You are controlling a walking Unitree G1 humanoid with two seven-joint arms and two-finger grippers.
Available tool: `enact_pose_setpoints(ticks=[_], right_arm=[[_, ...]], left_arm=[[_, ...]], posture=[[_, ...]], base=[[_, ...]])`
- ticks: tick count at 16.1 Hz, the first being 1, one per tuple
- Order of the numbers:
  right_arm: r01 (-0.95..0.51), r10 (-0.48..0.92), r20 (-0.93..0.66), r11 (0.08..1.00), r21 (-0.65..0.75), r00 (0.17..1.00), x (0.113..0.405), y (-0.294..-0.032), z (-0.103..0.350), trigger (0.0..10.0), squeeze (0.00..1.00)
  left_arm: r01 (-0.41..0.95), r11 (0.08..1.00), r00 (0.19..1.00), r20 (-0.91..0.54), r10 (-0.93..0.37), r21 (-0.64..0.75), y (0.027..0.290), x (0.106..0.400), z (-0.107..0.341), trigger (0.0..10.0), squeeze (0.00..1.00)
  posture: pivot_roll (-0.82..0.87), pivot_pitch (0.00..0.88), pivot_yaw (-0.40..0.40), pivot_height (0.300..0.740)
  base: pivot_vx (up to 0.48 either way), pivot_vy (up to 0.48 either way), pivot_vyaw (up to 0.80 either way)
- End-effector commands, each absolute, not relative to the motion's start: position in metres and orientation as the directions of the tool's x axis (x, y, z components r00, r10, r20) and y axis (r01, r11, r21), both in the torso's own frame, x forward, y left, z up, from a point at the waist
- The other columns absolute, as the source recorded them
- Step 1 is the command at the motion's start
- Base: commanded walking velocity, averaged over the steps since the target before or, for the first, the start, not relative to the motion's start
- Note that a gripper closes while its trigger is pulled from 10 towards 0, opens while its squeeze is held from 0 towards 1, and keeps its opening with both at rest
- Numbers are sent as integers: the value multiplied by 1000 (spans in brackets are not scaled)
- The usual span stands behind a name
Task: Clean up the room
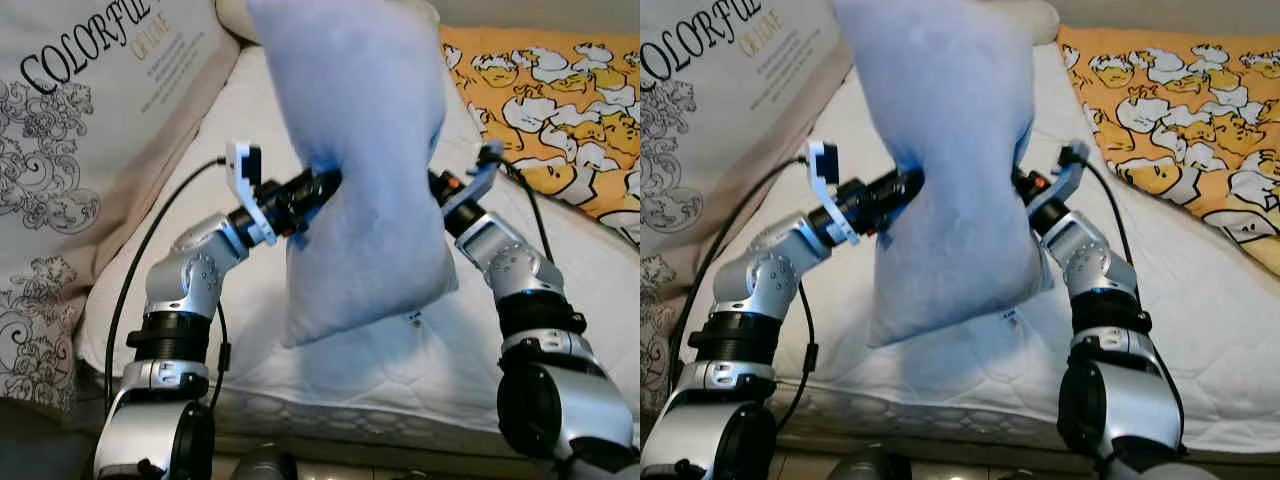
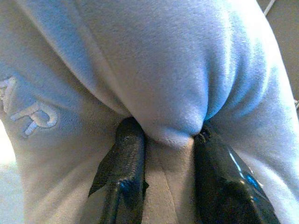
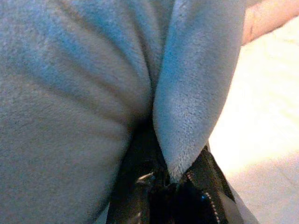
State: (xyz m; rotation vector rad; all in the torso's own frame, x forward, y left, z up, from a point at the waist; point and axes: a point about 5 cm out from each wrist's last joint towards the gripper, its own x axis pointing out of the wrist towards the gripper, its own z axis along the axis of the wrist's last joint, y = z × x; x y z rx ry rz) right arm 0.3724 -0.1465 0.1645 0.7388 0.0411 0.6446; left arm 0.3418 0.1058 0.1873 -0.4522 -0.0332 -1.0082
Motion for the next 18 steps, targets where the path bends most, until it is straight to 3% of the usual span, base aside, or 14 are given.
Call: enact_pose_setpoints(ticks=[1,5,8,10,12,18], right_arm=[[-597,614,235,489,637,753,370,-127,172,0,0],[-546,584,189,529,650,790,361,-129,161,0,0],[-479,542,109,609,632,833,346,-129,145,0,0],[-465,518,96,652,599,850,337,-132,141,0,0],[-432,470,44,766,475,882,324,-135,136,0,0],[-320,384,-46,824,468,922,310,-131,124,0,0]], left_arm=[[853,397,481,217,-849,-340,86,336,190,0,0],[828,461,528,164,-834,-319,90,331,185,0,0],[659,693,731,31,-682,-293,109,333,167,0,0],[585,768,791,-24,-611,-259,117,328,160,0,0],[508,848,850,-70,-522,-152,123,320,157,0,0],[445,894,886,-121,-448,-52,118,309,150,0,0]], posture=[[-72,0,82,740],[-69,0,73,740],[-88,0,75,740],[-81,0,73,740],[-46,0,45,740],[-36,0,29,740]], base=[[0,0,0],[0,0,0],[0,0,0],[0,0,0],[0,0,0],[0,0,0]])
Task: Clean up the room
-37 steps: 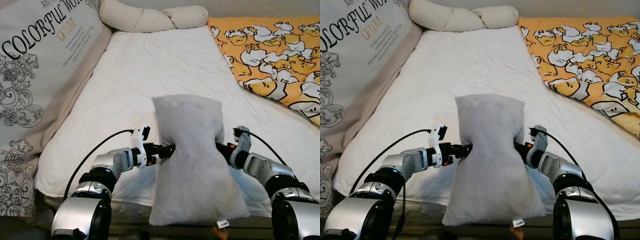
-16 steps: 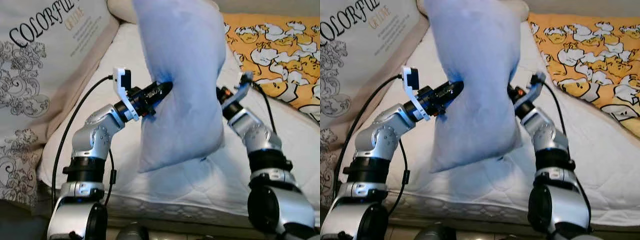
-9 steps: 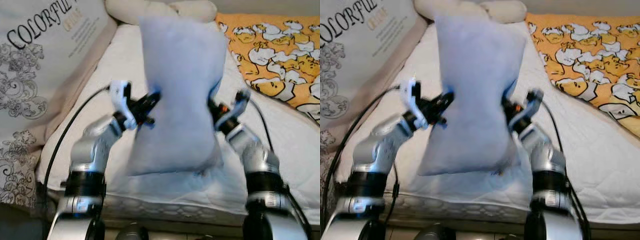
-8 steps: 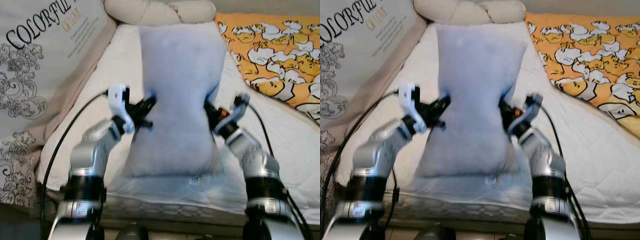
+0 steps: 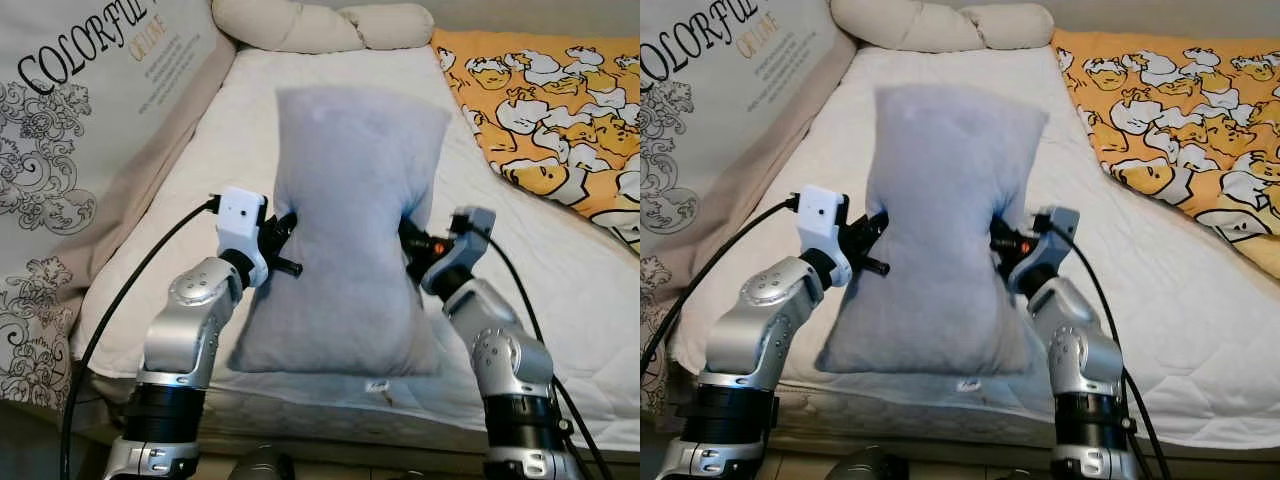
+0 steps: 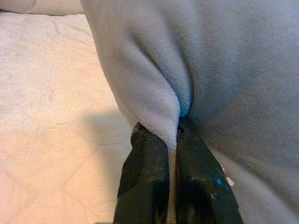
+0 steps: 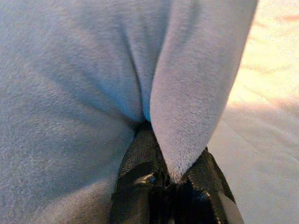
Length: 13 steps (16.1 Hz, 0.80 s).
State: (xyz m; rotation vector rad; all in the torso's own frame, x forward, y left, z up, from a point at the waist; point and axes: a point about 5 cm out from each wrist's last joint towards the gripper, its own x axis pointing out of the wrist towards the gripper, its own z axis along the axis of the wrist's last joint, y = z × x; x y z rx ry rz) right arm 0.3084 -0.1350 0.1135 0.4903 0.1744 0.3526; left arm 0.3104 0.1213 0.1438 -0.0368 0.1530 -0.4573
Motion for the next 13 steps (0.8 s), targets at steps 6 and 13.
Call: enact_pose_setpoints(ticks=[6,13], right_arm=[[-299,369,-95,857,420,924,307,-127,122,0,0],[-284,331,-62,878,385,942,310,-128,125,0,0]], left_arm=[[399,917,908,-138,-396,-3,122,305,147,0,0],[343,939,934,-118,-338,19,127,298,148,3922,0]], posture=[[-10,0,14,740],[17,0,-18,740]], base=[[0,0,0],[0,0,0]])
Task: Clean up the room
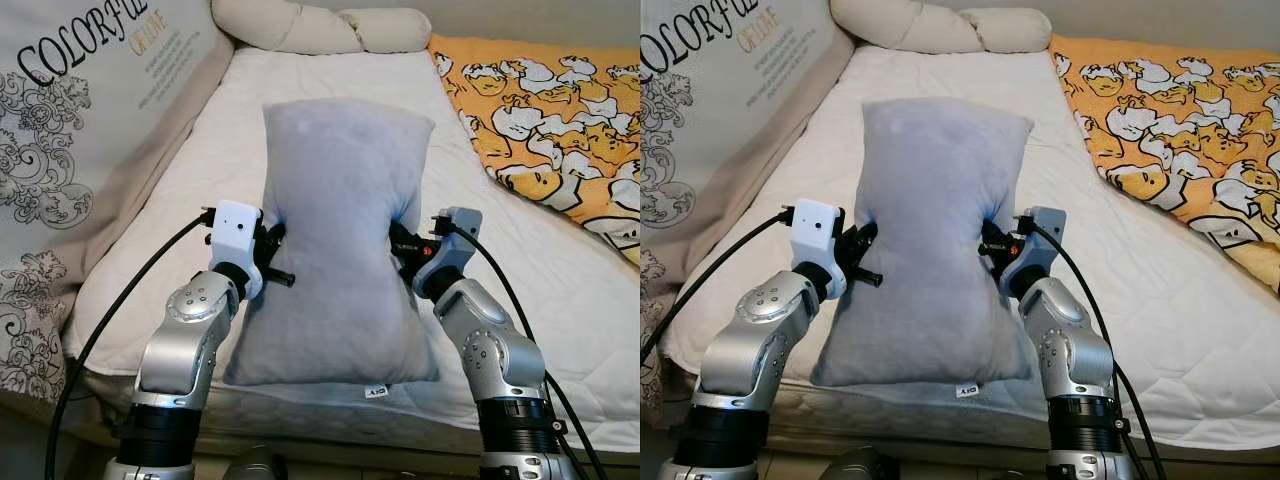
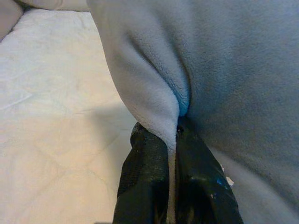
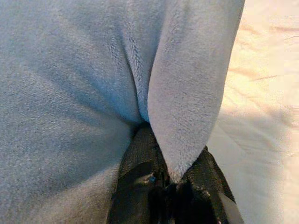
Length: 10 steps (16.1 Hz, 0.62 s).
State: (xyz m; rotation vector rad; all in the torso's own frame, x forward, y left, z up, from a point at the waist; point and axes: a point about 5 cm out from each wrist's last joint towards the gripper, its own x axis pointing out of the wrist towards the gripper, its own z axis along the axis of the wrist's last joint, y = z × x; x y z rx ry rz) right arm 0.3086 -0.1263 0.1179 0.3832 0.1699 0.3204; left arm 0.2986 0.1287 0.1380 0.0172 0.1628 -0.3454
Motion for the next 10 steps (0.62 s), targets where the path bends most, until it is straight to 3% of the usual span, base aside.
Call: enact_pose_setpoints(ticks=[1,2,3,5,8,10], right_arm=[[-264,311,-80,896,358,947,310,-128,122,902,0],[-246,293,-104,914,323,950,311,-127,119,7412,0],[-239,283,-120,927,288,952,311,-127,117,9725,0],[-252,293,-109,924,288,950,311,-125,117,10000,0],[-245,290,-113,921,302,951,308,-124,115,10000,0],[-232,278,-108,921,313,955,308,-126,115,10000,0]], left_arm=[[316,948,943,-113,-313,17,128,299,149,10000,0],[300,953,948,-118,-295,27,129,300,150,10000,0],[305,952,949,-102,-300,37,129,300,152,10000,0],[303,952,950,-97,-297,46,130,300,153,10000,0],[307,950,948,-101,-301,54,131,301,153,10000,0],[311,948,947,-101,-304,63,130,302,154,10000,0]], posture=[[24,0,-22,740],[30,0,-27,740],[30,0,-27,740],[35,0,-28,740],[22,0,-13,740],[14,0,-3,740]], base=[[0,0,0],[0,0,0],[0,0,0],[0,0,0],[0,338,0],[0,368,-625]])
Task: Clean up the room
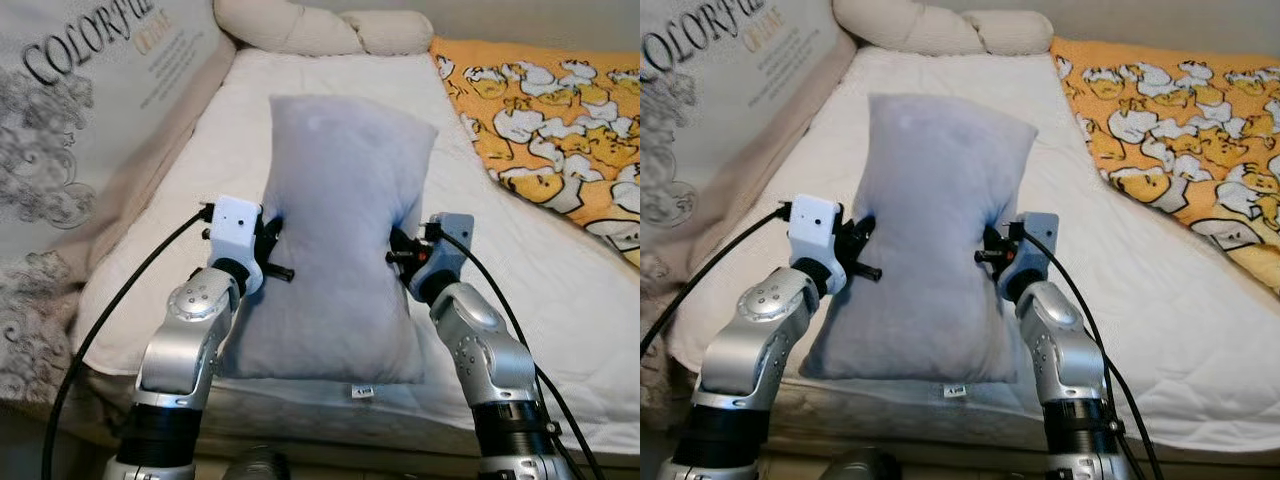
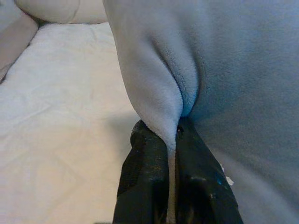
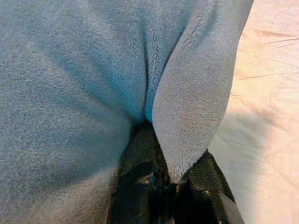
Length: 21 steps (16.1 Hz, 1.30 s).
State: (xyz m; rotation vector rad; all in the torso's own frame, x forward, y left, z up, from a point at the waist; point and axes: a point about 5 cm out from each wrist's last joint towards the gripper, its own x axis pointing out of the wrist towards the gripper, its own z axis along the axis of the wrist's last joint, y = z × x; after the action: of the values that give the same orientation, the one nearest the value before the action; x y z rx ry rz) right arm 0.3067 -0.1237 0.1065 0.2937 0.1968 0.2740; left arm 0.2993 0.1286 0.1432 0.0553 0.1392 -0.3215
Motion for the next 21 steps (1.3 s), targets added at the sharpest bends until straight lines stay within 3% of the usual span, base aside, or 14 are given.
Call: enact_pose_setpoints(ticks=[1,18,21], right_arm=[[-229,274,-107,921,317,956,308,-126,114,10000,0],[-176,232,-137,927,330,963,312,-130,110,10000,0],[-167,227,-156,931,324,961,313,-130,108,10000,0]], left_arm=[[311,948,947,-103,-304,67,130,302,154,10000,0],[284,956,954,-118,-275,71,130,309,154,10000,0],[273,959,958,-109,-265,75,131,309,155,10000,0]], posture=[[14,0,-3,740],[21,0,-6,740],[29,0,-12,740]], base=[[0,368,-800],[0,367,0],[0,0,0]])
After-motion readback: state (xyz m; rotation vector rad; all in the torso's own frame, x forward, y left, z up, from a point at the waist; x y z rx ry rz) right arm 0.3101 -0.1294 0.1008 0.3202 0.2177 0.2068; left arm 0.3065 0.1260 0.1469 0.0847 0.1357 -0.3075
